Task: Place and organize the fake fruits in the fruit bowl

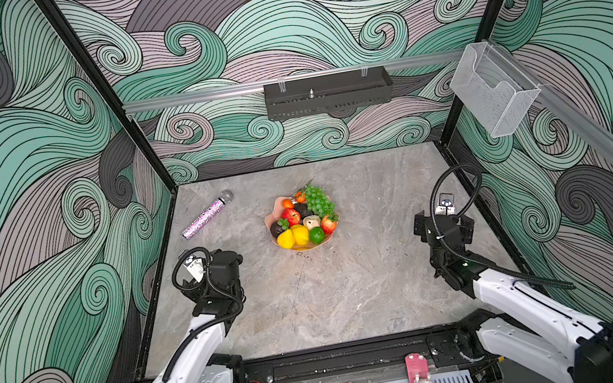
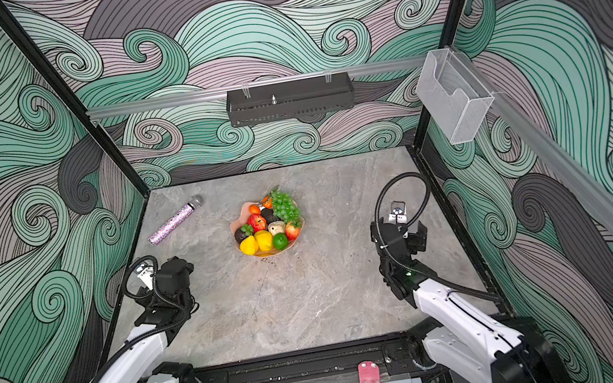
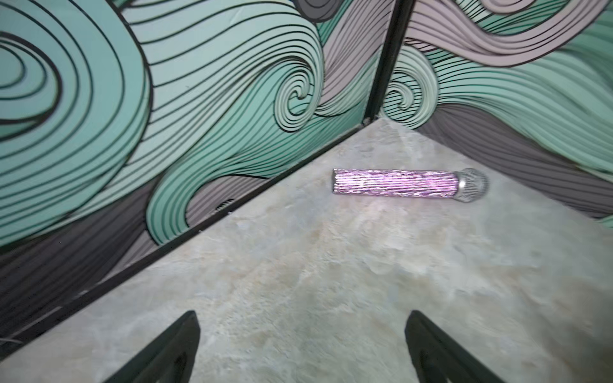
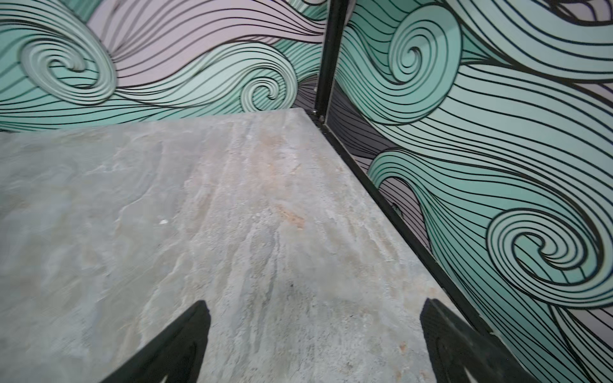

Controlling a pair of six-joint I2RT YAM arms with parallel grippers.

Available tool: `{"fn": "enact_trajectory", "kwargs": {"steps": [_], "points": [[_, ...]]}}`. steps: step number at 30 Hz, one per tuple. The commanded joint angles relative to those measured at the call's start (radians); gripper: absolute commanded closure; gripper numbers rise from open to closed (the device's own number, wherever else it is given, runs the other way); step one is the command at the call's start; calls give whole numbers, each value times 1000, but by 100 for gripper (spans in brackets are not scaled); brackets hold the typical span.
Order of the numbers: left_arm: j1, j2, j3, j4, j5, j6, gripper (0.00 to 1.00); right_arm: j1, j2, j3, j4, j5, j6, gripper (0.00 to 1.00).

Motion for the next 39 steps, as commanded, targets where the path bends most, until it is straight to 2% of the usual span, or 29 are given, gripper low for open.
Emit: {"fn": "enact_trajectory", "kwargs": {"steps": [1, 3, 5, 8, 10, 11, 13, 15, 16, 17, 18, 19, 21, 22, 23, 25, 27, 29, 39], "points": [[11, 105, 2, 209, -118, 193, 1, -36, 117, -45, 185, 49, -17, 1], [32, 168, -42, 378, -5, 303, 1, -55, 211, -92, 374, 17, -34, 1], [43, 190, -70, 507, 122, 413, 1, -63, 275, -103, 529, -33, -114, 1], [91, 226, -91, 616, 315, 455, 1, -112, 336, -69, 553, -161, -132, 1], [112, 278, -89, 703, 405, 497, 1, -164, 362, -60, 581, -283, -141, 1], [135, 312, -95, 738, 465, 479, 1, -177, 371, -55, 587, -312, -152, 1], [208, 444, -105, 858, 606, 435, 1, -226, 427, -93, 712, -412, -152, 1], [247, 562, -75, 956, 678, 455, 1, -254, 511, -110, 849, -496, -156, 1], [258, 578, -54, 940, 738, 474, 1, -255, 526, -95, 823, -532, -165, 1], [262, 562, -15, 845, 770, 480, 1, -258, 540, -78, 774, -553, -164, 1], [272, 528, 47, 667, 805, 463, 1, -261, 579, -71, 827, -576, -179, 1], [277, 506, 81, 562, 810, 442, 1, -261, 589, -54, 822, -578, -180, 1], [280, 562, 14, 786, 838, 488, 1, -283, 548, -15, 666, -596, -148, 1], [280, 570, 6, 815, 839, 489, 1, -291, 565, -26, 713, -608, -148, 1], [282, 560, 13, 787, 841, 488, 1, -291, 577, -34, 752, -607, -150, 1], [283, 504, 70, 581, 827, 444, 1, -290, 553, -24, 696, -608, -147, 1], [283, 525, 62, 636, 842, 476, 1, -290, 565, -30, 726, -607, -149, 1], [282, 508, 74, 584, 836, 457, 1, -283, 556, -24, 702, -602, -154, 1], [278, 514, 73, 597, 832, 463, 1, -273, 562, -14, 692, -608, -167, 1]]}}
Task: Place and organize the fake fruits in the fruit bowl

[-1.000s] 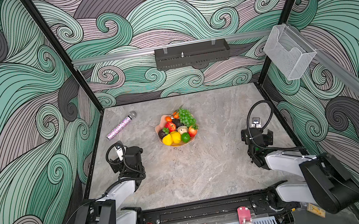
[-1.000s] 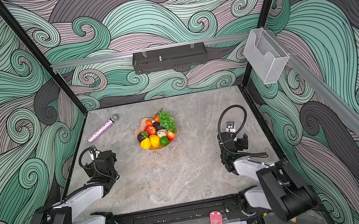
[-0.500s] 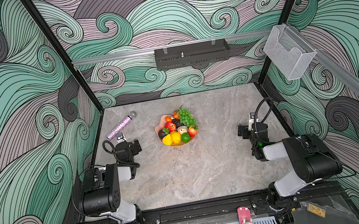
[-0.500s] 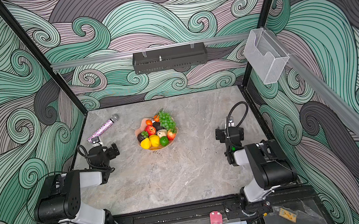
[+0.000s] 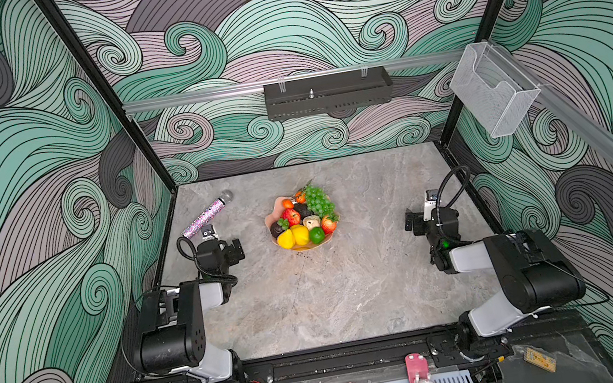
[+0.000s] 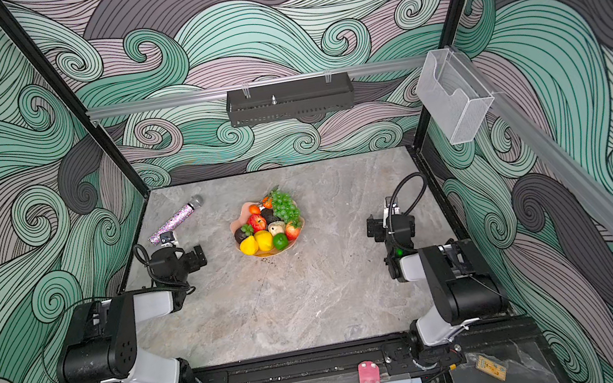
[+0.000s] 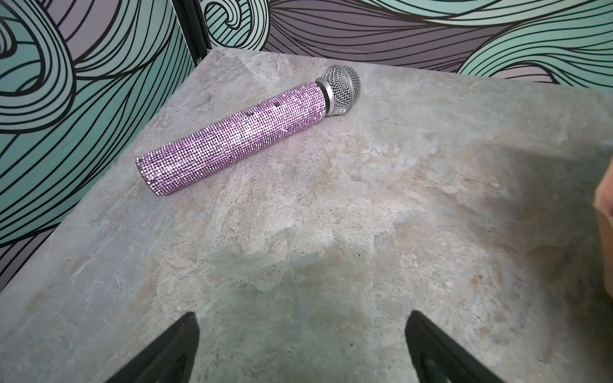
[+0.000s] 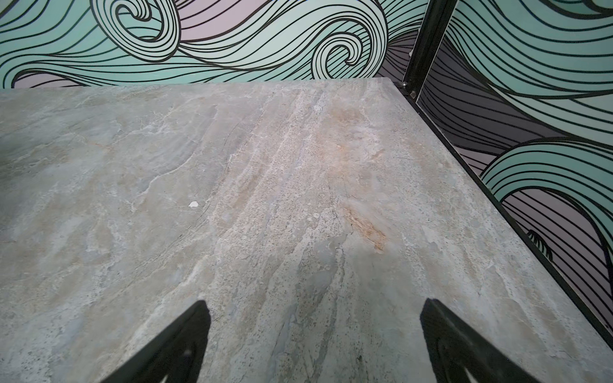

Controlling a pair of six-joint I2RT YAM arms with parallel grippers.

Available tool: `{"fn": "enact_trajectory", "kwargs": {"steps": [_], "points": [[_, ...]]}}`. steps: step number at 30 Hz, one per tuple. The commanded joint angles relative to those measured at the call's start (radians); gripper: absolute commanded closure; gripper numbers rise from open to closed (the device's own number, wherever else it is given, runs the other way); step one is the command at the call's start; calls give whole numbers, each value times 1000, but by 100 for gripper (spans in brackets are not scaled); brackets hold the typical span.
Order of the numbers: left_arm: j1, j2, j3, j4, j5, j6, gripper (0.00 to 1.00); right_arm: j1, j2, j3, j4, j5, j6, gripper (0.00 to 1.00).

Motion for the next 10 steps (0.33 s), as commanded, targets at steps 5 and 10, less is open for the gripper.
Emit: {"fn": "enact_trajectory", "kwargs": {"steps": [5, 10], "points": [[1, -18, 26, -12, 9, 2, 1, 0, -5, 31, -9, -21, -7, 1], [1, -16, 26, -14, 5, 2, 1, 2, -8, 20, 7, -17, -10, 1]]}}
